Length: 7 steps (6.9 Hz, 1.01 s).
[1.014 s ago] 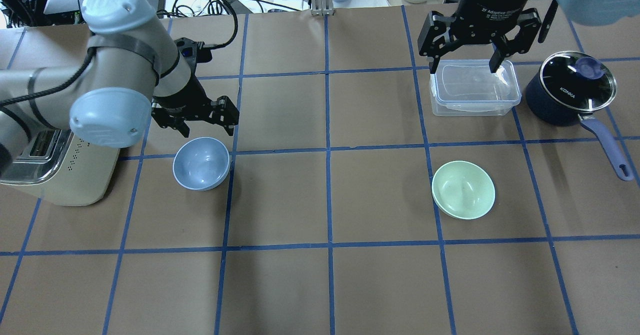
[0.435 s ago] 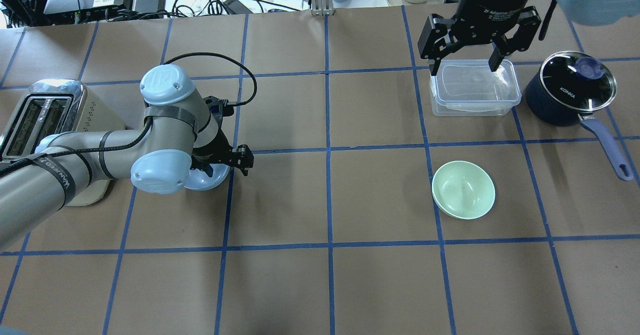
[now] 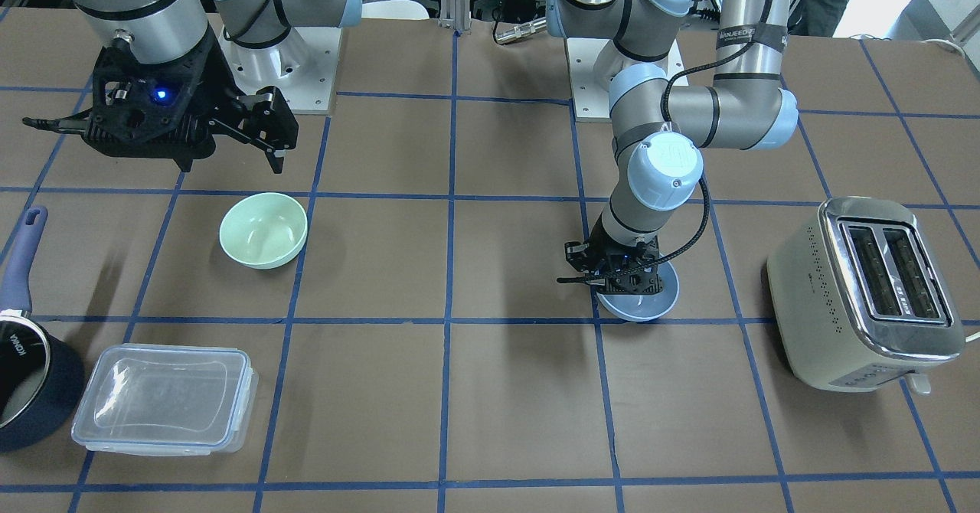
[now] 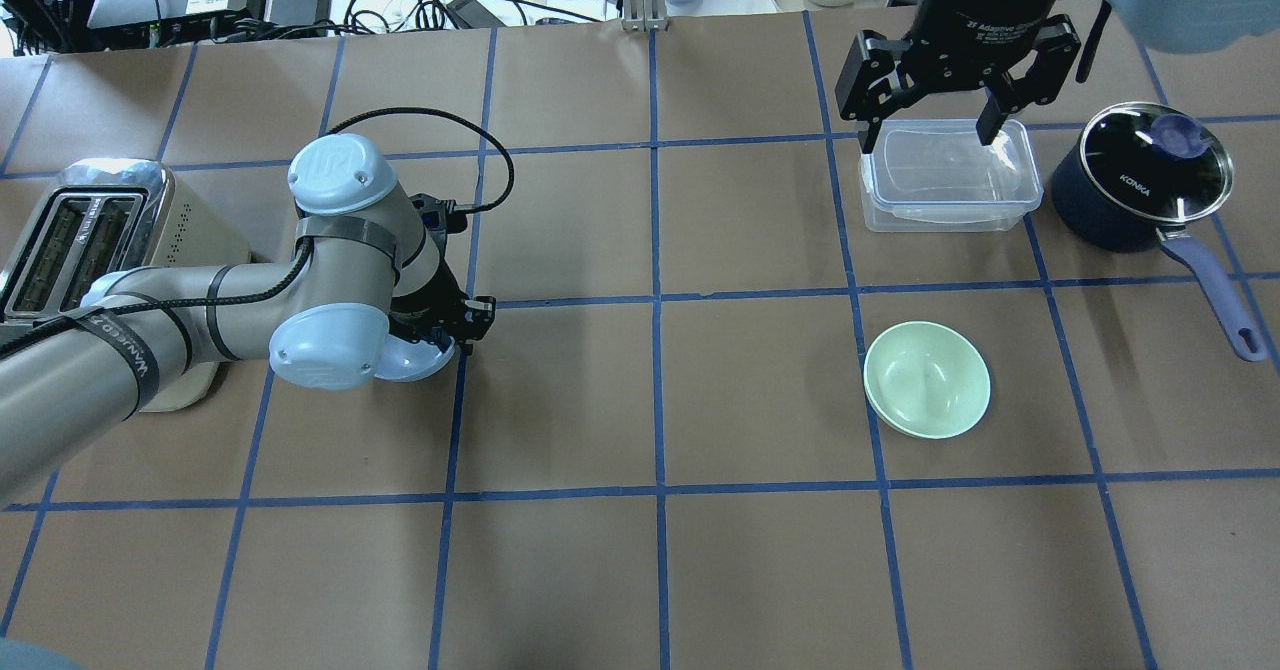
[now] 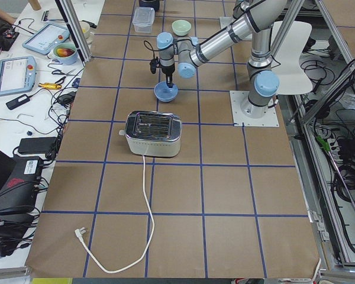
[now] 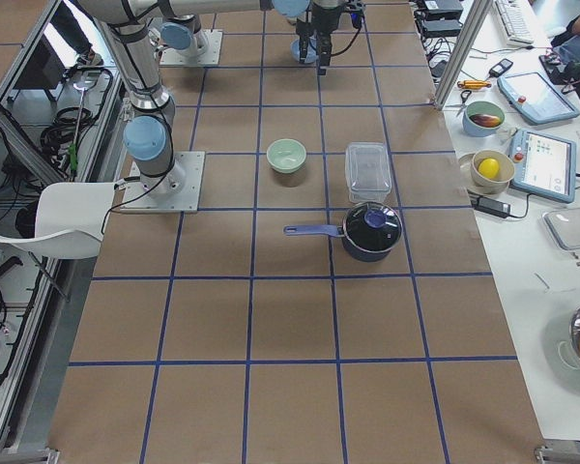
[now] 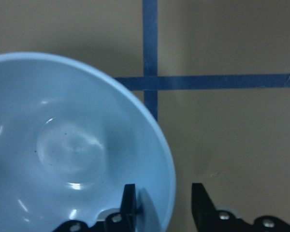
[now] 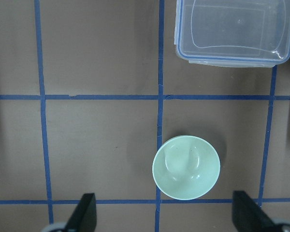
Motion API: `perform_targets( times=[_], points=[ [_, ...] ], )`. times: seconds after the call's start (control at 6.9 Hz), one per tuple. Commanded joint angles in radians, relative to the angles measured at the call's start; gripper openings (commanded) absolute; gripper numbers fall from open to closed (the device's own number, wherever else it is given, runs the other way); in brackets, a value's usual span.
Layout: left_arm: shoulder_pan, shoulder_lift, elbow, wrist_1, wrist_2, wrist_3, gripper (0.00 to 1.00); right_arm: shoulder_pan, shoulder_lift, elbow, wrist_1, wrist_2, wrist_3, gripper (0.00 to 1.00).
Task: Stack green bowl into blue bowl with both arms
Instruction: 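Slide the blue bowl to table center with left gripper while right gripper lowers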
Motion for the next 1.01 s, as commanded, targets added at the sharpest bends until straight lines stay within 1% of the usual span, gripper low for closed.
perform_targets(
  times=[0.0, 0.14, 0.29, 0.43, 0.58, 0.72, 0.87],
  points=[
    [-0.038, -0.01, 0.058, -0.011, 0.038, -0.013, 0.0, 0.0, 0.0, 0.001, 0.001, 0.002, 0.003, 1.0],
    [-0.11, -0.026, 0.104, -0.035, 0.037, -0.079, 0.0, 0.0, 0.005, 0.001, 0.0, 0.003, 0.003, 1.0],
    [-0.208, -0.049, 0.157, -0.045, 0.025, -0.274, 0.0, 0.0, 0.015, 0.001, -0.003, 0.005, 0.0, 1.0],
    [-0.33, -0.072, 0.198, -0.043, 0.028, -0.402, 0.0, 0.0, 0.017, 0.001, -0.009, 0.005, 0.001, 1.0],
    [-0.418, -0.107, 0.224, -0.03, 0.026, -0.559, 0.0, -0.002, 0.015, -0.001, -0.009, 0.005, 0.001, 1.0],
    [-0.463, -0.136, 0.244, -0.017, 0.026, -0.608, 0.0, -0.002, 0.017, 0.001, -0.008, 0.005, 0.0, 1.0],
    [-0.478, -0.153, 0.276, -0.011, 0.025, -0.636, 0.0, -0.015, 0.017, 0.001, -0.003, 0.0, -0.019, 1.0]
  ],
)
